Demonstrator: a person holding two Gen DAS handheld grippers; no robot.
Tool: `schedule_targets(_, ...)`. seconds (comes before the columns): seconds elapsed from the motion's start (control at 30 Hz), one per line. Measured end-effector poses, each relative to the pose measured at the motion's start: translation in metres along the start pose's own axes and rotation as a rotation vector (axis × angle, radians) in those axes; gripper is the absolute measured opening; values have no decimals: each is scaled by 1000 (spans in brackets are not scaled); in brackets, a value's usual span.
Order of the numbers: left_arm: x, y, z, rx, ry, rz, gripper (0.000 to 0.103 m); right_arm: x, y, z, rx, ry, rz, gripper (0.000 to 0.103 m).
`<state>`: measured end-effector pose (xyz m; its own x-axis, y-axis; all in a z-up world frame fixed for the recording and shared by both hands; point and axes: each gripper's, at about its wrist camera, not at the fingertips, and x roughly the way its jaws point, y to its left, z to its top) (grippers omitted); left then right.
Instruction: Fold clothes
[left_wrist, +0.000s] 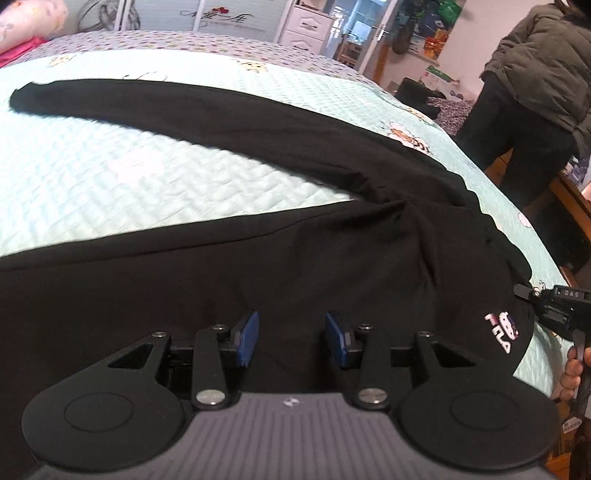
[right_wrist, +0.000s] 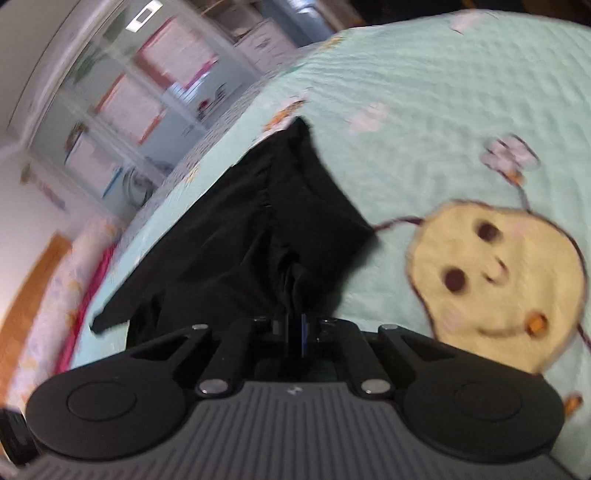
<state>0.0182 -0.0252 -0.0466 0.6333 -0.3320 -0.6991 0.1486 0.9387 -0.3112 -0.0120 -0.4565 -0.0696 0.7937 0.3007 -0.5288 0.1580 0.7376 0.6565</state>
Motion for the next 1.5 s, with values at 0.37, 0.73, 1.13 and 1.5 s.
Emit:
schedule_targets(0.37,-29,38,-17,-91,0,-28,43,-8,-30,-2,170,-29,38,8)
schedule_targets(0.73,-62,75,12,66,-147,15,44,-62,55,-35,-178,-278,-184,20)
schedule_targets(1.13,-3,124,64,376,39,-33,44,9,97,-79,-217,-6,81,25)
schedule_targets(1.5,6,146,70,383,159,-150,42,17,103,-89,-231,47,125,31)
